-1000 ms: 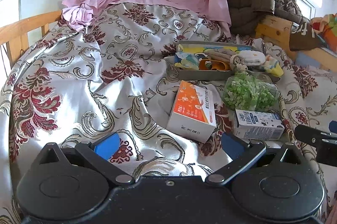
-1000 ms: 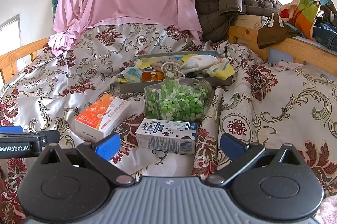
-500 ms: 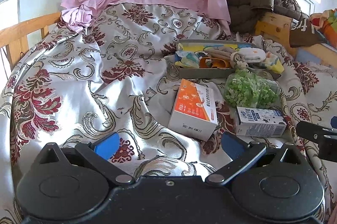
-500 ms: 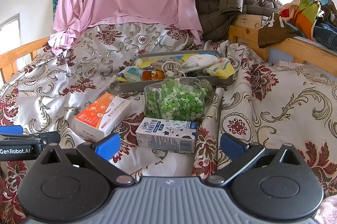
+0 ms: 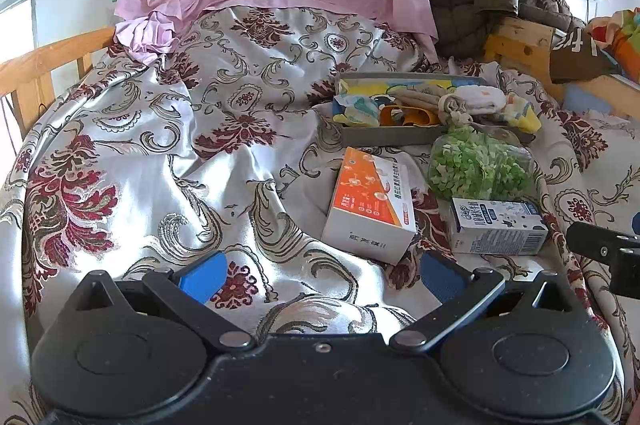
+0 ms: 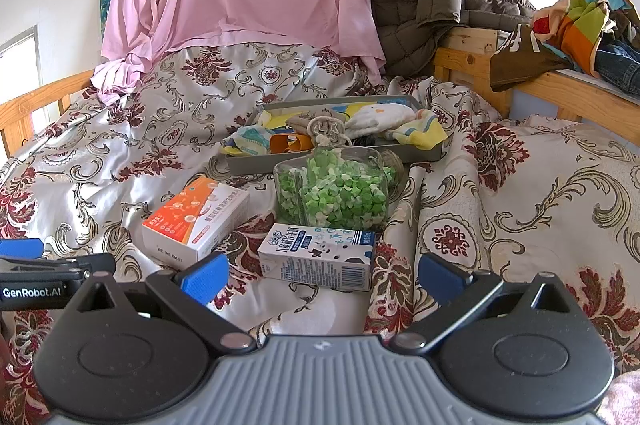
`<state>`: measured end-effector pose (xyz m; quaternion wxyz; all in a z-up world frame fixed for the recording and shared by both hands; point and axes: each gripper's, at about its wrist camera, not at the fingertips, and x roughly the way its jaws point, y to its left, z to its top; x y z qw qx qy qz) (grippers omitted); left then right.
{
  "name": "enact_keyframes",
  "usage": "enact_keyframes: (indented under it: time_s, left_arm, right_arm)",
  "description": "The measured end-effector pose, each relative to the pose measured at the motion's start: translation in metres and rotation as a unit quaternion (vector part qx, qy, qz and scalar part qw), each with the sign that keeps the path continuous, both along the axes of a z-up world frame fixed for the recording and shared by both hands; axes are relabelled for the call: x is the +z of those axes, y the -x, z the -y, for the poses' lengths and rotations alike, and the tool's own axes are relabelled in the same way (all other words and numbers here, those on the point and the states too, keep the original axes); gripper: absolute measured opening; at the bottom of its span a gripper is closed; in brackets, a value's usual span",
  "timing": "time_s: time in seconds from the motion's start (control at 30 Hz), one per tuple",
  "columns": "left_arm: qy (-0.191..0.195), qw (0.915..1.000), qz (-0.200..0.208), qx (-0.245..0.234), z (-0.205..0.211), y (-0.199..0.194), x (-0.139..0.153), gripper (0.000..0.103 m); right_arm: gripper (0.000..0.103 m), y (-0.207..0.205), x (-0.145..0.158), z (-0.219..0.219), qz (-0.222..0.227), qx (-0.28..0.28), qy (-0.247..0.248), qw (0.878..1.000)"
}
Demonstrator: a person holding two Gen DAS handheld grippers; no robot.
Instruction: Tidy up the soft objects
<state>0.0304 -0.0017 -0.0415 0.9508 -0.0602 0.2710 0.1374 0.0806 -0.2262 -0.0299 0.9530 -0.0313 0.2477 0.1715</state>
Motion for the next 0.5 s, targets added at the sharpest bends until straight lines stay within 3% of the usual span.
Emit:
enact_keyframes:
  time_s: [0.5]
  left_arm:
    - [-0.011, 0.9999, 0.005, 0.002, -0.0011, -0.0010, 0.0044, 0.102]
  right_arm:
    - [0.103, 0.0005, -0.0015, -0.0003, -0.001, 0.001, 0.002, 1.000]
